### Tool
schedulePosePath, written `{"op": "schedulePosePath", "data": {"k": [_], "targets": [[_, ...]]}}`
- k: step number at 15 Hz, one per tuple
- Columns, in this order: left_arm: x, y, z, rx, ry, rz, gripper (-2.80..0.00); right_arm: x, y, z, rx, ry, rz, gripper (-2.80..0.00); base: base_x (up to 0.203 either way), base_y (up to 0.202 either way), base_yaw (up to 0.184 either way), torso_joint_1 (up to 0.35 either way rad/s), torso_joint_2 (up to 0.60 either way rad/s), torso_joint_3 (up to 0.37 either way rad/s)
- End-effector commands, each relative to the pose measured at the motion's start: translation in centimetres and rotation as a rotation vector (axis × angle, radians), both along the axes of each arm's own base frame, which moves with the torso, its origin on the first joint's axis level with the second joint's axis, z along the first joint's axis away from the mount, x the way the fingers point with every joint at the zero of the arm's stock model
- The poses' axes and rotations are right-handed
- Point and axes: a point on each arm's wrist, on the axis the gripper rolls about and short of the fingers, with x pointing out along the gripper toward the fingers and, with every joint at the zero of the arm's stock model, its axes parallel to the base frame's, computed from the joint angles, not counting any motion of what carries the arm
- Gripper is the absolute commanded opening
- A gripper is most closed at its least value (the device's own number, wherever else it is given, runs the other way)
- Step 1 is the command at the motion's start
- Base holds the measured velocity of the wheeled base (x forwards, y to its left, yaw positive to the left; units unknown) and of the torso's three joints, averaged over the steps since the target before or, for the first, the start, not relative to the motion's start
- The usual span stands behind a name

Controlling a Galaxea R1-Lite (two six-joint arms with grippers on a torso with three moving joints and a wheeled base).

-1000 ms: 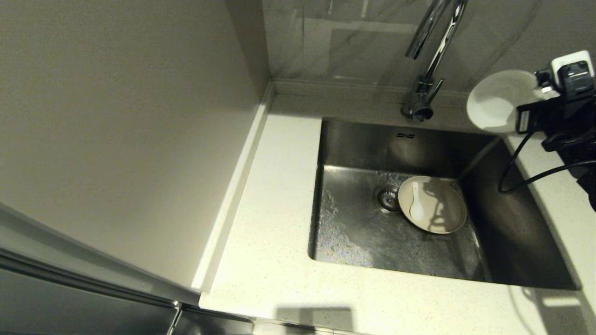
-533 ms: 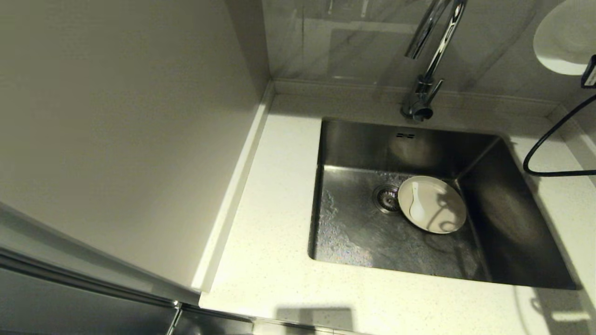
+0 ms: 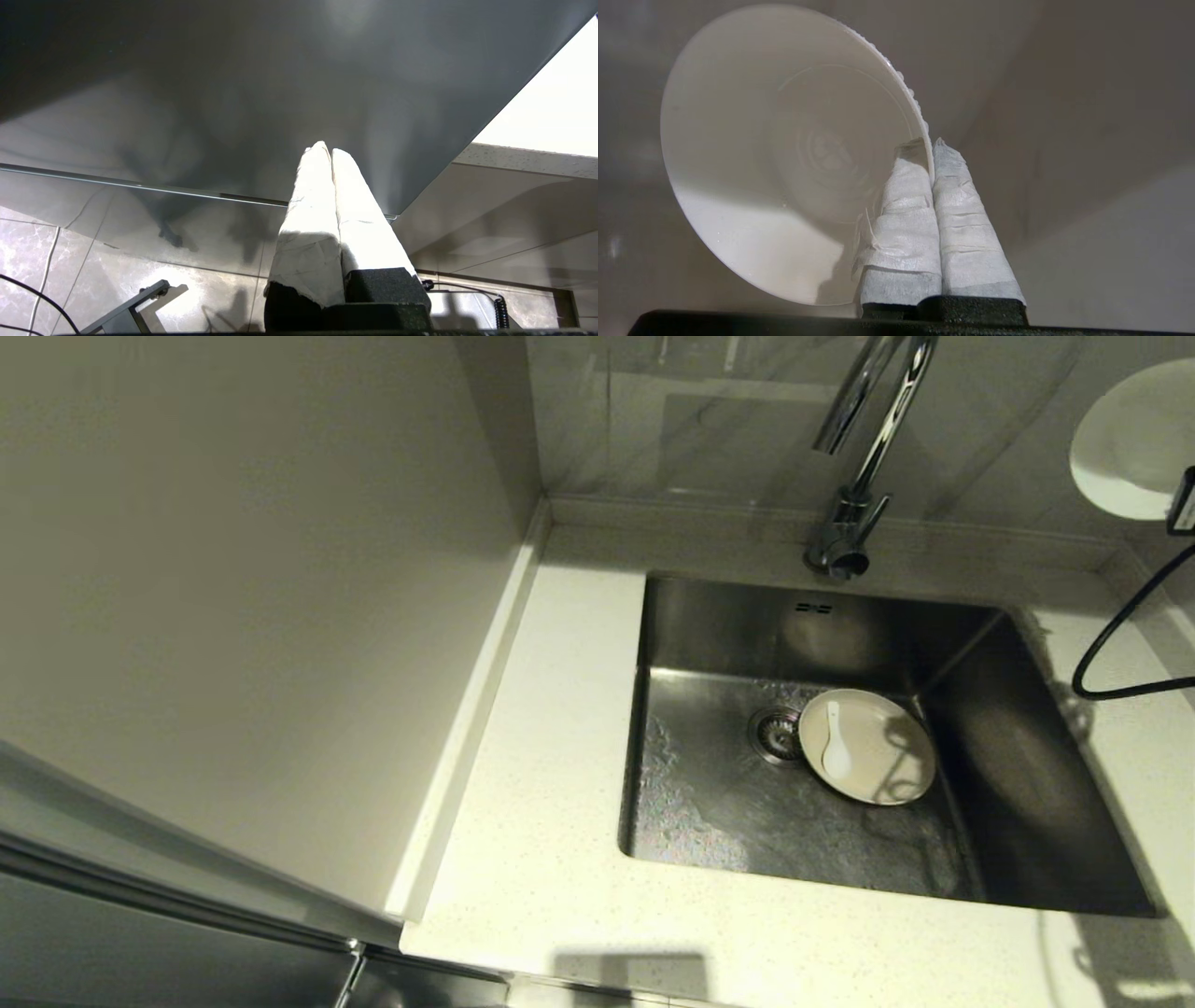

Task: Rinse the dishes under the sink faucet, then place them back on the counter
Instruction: Put a bowl back to the table from the sink

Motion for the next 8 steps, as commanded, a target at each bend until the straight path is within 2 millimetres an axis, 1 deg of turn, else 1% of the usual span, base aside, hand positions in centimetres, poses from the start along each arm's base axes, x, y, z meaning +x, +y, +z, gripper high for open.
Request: {"op": "schedulePosePath", "data": {"k": [1,3,4,6,7,8], "targets": [[0.0,0.0,0.0,-0.001,-0.003,0.001,-2.8,-0.6,-1.4,-0.4,0.107,0.272,-0.038,-2.8,0.0,0.0,0.0,0.0,0.0,0.0],[0.0,0.0,0.0,-0.001,-0.003,0.001,-2.8,-1.9,-3.1,-1.2,0.277,0.53,-0.09,-2.8,0.0,0.0,0.0,0.0,0.0,0.0],[0.0,0.0,0.0,-0.001,-0.003,0.001,-2.8,-3.0,-4.0,-1.7,0.379,0.664,-0.131,-2.8,0.0,0.0,0.0,0.0,0.0,0.0],[0.0,0.0,0.0,-0.001,-0.003,0.001,-2.8,-6.4,-5.7,-2.7,0.582,0.915,-0.203,-2.8,0.0,0.0,0.0,0.0,0.0,0.0],[0.0,0.0,0.0,-0.001,-0.003,0.001,-2.8,-8.9,-6.3,-2.9,0.701,1.027,-0.213,-2.8,0.0,0.0,0.0,0.0,0.0,0.0],[0.0,0.0,0.0,-0.001,-0.003,0.001,-2.8,-11.1,-6.5,-2.9,0.807,1.082,-0.209,-2.8,0.0,0.0,0.0,0.0,0.0,0.0]]}}
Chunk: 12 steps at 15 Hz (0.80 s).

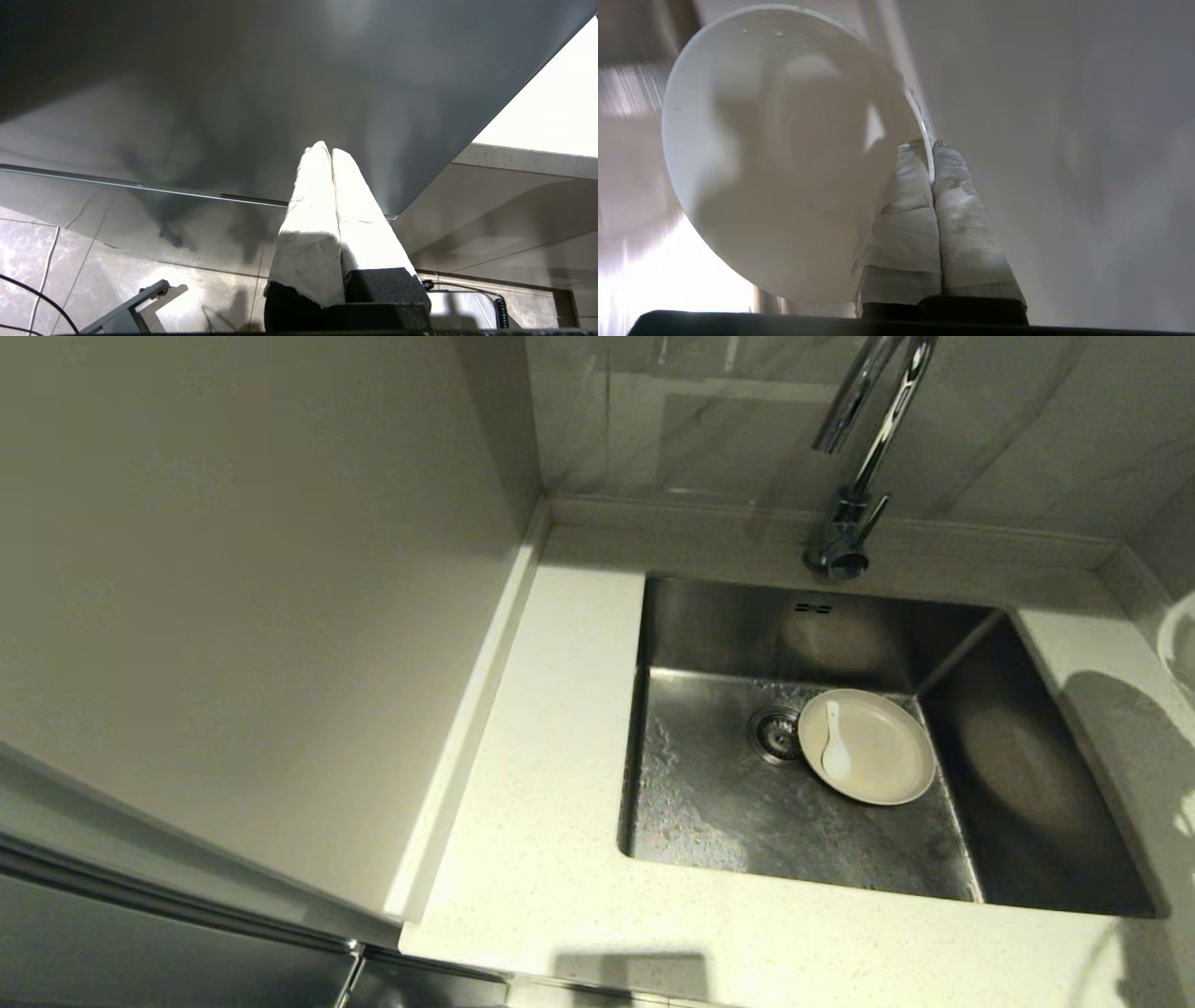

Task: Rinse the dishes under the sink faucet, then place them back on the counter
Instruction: Put a bowl back to the table from the sink

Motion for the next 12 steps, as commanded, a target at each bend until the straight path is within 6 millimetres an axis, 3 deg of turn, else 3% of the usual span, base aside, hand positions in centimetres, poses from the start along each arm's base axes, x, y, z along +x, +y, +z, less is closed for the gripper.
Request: {"op": "schedulePosePath", "data": {"k": [1,6,10,12], "targets": [[0.0,0.0,0.0,0.0,-0.004,0.0,-2.8,-6.0,0.5,-1.9,0.316,0.338,-0.054,-2.8,0.0,0.0,0.0,0.0,0.0,0.0],[0.0,0.0,0.0,0.0,-0.004,0.0,-2.8,-5.8,-0.9,-4.2,0.467,0.364,-0.147,-2.8,0.0,0.0,0.0,0.0,0.0,0.0],[0.0,0.0,0.0,0.0,-0.004,0.0,-2.8,-7.4,-0.4,-6.4,0.501,0.436,-0.204,-2.8,0.0,0.0,0.0,0.0,0.0,0.0],[0.0,0.0,0.0,0.0,-0.004,0.0,-2.8,-6.9,-0.9,-6.6,0.477,0.406,-0.207,-2.8,0.0,0.0,0.0,0.0,0.0,0.0]]}}
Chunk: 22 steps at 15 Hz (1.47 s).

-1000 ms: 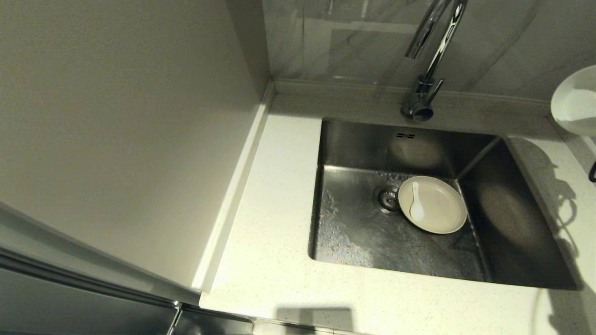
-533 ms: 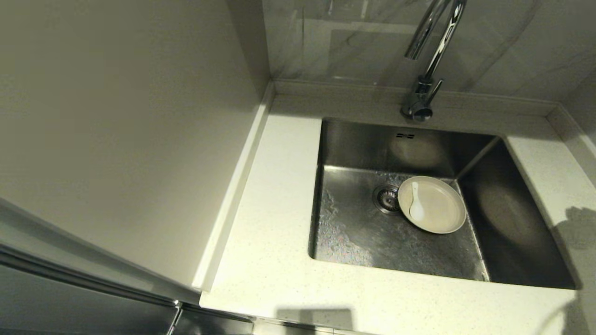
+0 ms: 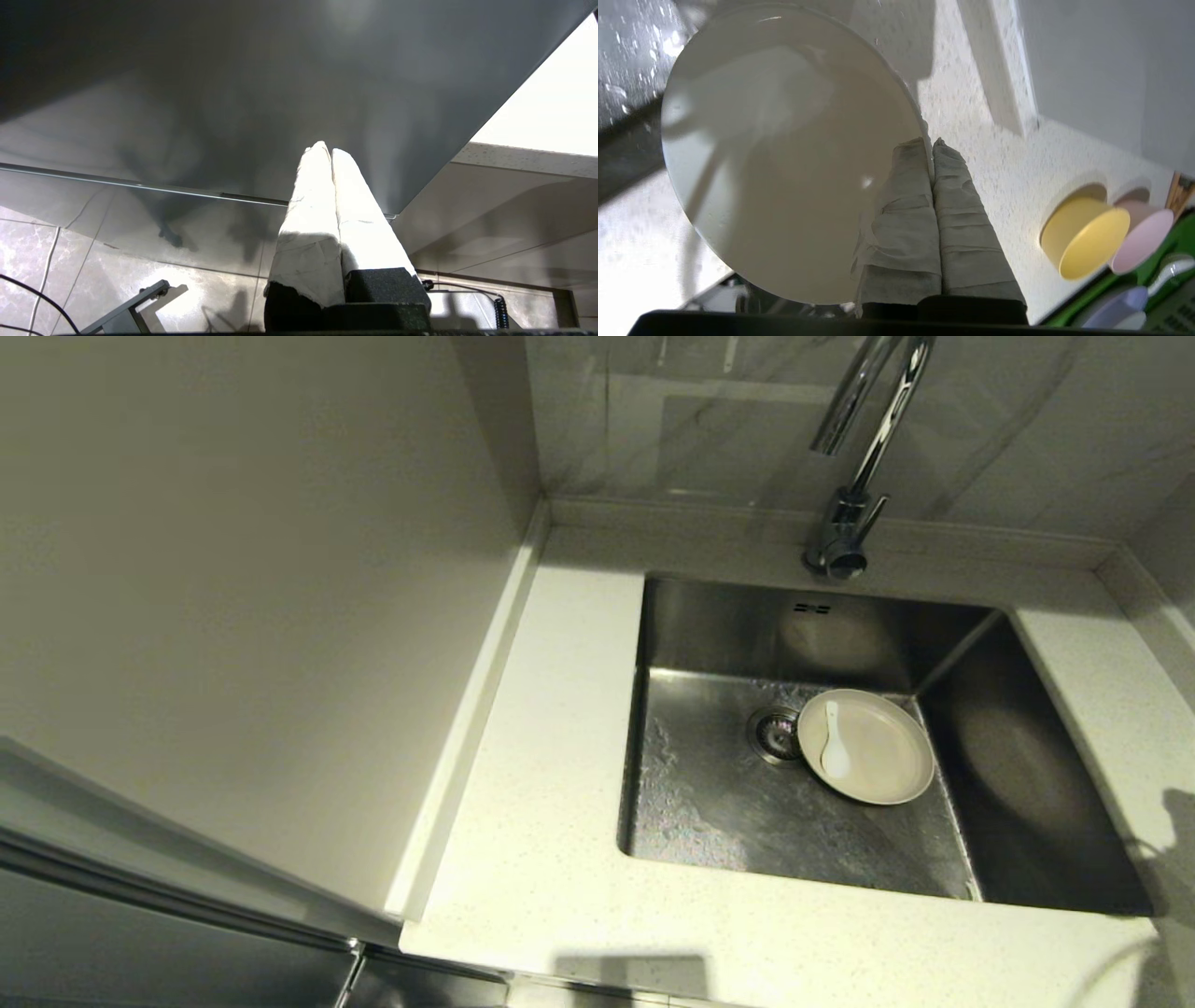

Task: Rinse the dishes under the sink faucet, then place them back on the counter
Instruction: Put a bowl back to the table from the sink

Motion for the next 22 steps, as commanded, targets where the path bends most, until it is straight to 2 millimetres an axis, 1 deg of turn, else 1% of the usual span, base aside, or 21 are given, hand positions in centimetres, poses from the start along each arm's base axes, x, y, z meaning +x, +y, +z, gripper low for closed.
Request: {"op": "schedulePosePath", "data": {"k": [1,4,7,9,10,13,16,18,20,22], "targets": [[0.0,0.0,0.0,0.0,-0.004,0.0,-2.8,0.9,-0.6,-0.4,-0.029,-0.032,0.005,-2.8,0.0,0.0,0.0,0.0,0.0,0.0],[0.0,0.0,0.0,0.0,-0.004,0.0,-2.8,4.6,-2.4,-0.7,-0.125,-0.144,0.05,-2.8,0.0,0.0,0.0,0.0,0.0,0.0],[0.0,0.0,0.0,0.0,-0.004,0.0,-2.8,8.2,-4.4,-1.3,-0.205,-0.187,0.033,-2.8,0.0,0.0,0.0,0.0,0.0,0.0],[0.0,0.0,0.0,0.0,-0.004,0.0,-2.8,9.8,-5.5,-1.2,-0.232,-0.21,0.022,-2.8,0.0,0.0,0.0,0.0,0.0,0.0],[0.0,0.0,0.0,0.0,-0.004,0.0,-2.8,10.4,-5.7,-1.2,-0.234,-0.215,0.026,-2.8,0.0,0.0,0.0,0.0,0.0,0.0],[0.0,0.0,0.0,0.0,-0.004,0.0,-2.8,12.8,-5.2,-0.9,-0.24,-0.24,0.077,-2.8,0.0,0.0,0.0,0.0,0.0,0.0],[0.0,0.0,0.0,0.0,-0.004,0.0,-2.8,14.8,-4.0,-0.4,-0.246,-0.268,0.137,-2.8,0.0,0.0,0.0,0.0,0.0,0.0],[0.0,0.0,0.0,0.0,-0.004,0.0,-2.8,15.7,-3.6,-0.4,-0.245,-0.275,0.155,-2.8,0.0,0.0,0.0,0.0,0.0,0.0],[0.0,0.0,0.0,0.0,-0.004,0.0,-2.8,16.5,-3.6,-0.5,-0.224,-0.302,0.116,-2.8,0.0,0.0,0.0,0.0,0.0,0.0],[0.0,0.0,0.0,0.0,-0.004,0.0,-2.8,16.9,-3.9,-0.9,-0.249,-0.278,0.08,-2.8,0.0,0.0,0.0,0.0,0.0,0.0]]}}
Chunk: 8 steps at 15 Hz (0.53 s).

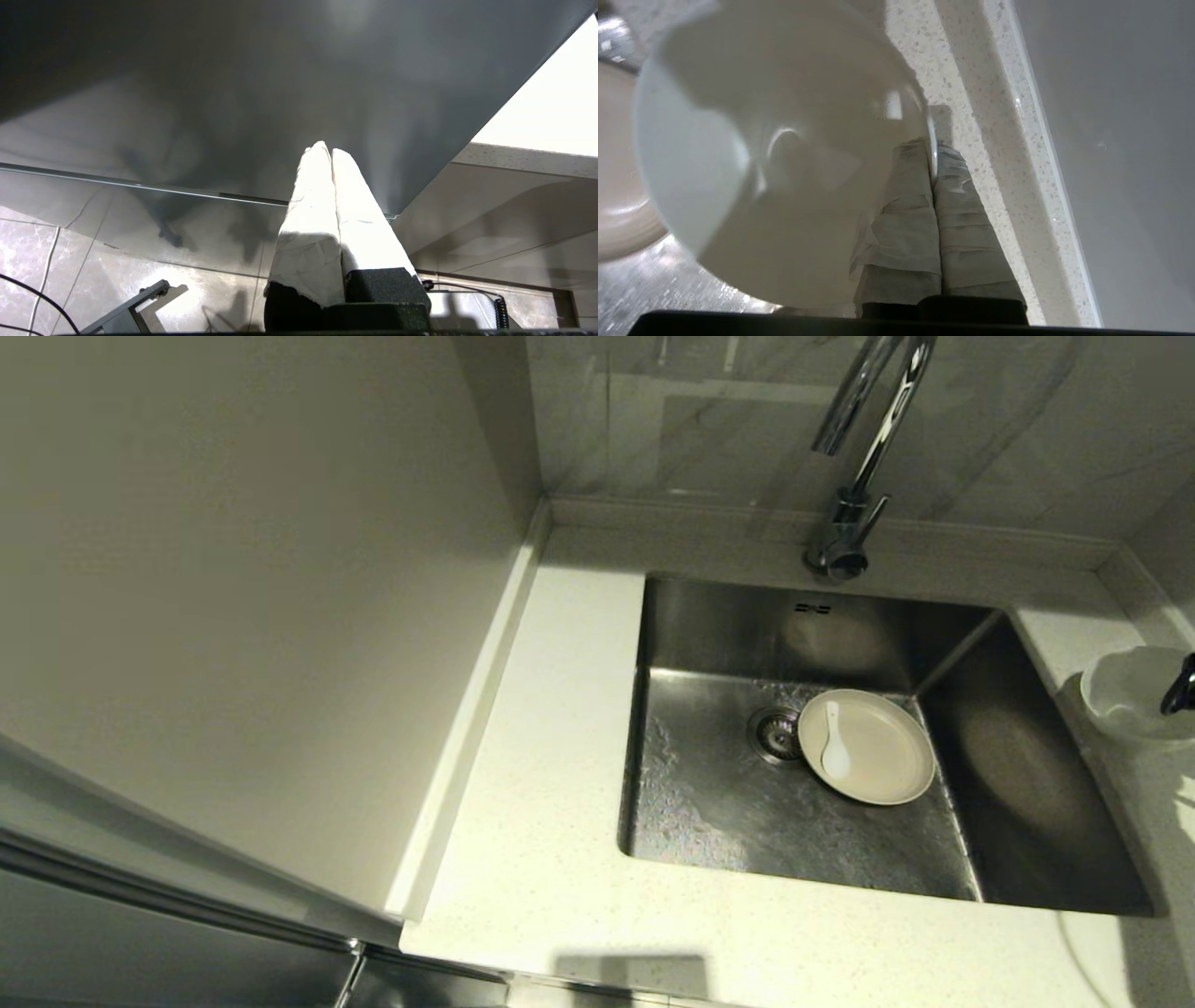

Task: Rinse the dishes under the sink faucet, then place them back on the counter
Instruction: Put a bowl back to the table from the sink

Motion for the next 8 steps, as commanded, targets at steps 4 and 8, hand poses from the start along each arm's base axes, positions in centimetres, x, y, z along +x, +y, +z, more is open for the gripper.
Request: {"op": "schedulePosePath", "data": {"k": [4,8], "targets": [[0.0,0.0,0.0,-0.001,-0.003,0.001,-2.8,1.1,-0.7,-0.2,-0.014,0.0,-0.024,0.0,0.0,0.0,0.0,0.0,0.0,0.0],[0.0,0.0,0.0,-0.001,-0.003,0.001,-2.8,0.9,-0.8,0.5,-0.023,-0.025,-0.031,0.0,0.0,0.0,0.0,0.0,0.0,0.0]]}}
